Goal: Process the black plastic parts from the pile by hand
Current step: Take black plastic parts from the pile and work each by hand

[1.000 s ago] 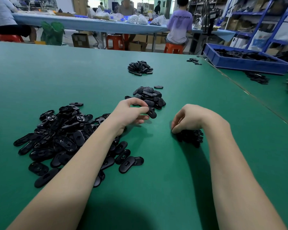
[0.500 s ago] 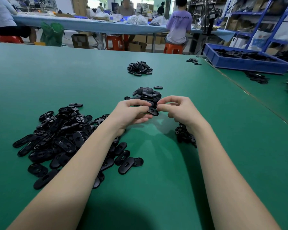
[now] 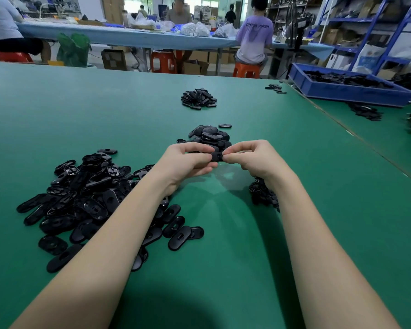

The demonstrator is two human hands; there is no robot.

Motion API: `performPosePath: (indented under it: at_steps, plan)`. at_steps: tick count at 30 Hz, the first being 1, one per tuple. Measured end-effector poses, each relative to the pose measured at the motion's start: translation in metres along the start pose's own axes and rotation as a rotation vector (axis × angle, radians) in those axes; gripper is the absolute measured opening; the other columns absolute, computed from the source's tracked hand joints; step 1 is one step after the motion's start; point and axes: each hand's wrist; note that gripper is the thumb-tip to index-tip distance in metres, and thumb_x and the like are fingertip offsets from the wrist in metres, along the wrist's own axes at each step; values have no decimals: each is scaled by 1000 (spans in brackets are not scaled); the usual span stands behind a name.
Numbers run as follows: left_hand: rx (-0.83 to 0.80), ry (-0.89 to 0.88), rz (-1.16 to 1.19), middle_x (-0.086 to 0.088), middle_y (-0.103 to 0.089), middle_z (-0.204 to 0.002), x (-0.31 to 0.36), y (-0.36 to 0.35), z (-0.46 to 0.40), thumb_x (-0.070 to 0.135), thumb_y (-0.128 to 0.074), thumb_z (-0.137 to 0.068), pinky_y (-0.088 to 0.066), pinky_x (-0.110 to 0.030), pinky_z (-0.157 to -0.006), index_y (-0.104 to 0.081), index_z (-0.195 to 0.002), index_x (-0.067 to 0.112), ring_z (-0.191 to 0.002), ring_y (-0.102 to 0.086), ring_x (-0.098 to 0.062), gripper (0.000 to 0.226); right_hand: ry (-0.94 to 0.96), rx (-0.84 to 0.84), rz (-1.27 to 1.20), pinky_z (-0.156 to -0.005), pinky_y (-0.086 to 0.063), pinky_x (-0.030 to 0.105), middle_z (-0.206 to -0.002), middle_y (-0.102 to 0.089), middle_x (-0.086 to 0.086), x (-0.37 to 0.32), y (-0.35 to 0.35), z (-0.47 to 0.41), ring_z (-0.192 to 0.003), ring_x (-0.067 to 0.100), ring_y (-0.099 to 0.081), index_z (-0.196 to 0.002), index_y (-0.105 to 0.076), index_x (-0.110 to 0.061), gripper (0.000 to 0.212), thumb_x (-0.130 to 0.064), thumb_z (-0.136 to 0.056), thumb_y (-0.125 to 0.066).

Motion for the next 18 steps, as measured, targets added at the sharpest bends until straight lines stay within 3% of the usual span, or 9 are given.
performPosePath:
  at_steps: [13, 18]
  plan:
    - [-31, -12, 0, -21, -73, -102, 0, -1, 1, -8, -65, -91, -57, -16, -70, -69, -102, -1, -78, -76, -21, 14, -13, 1, 31, -39, -28, 8, -44, -51, -20, 0, -4, 0, -39, -4, -44, -75, -77, -25, 8, -23, -80, -83]
    - [-37, -30, -51, -16, -75, -98, 1, 0, 0, -6, -64, -91, -58, -19, -76, -70, -97, 3, -80, -75, -21, 12, -18, 13, 62, -41, -30, 10, -41, -48, -22, -2, -5, 0, -39, -5, -45, -74, -77, -27, 9, -25, -78, -85]
Point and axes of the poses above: each hand's wrist, its own z-axis away from the middle knuckle, its own y-axis out of the back of the hand, x = y × z
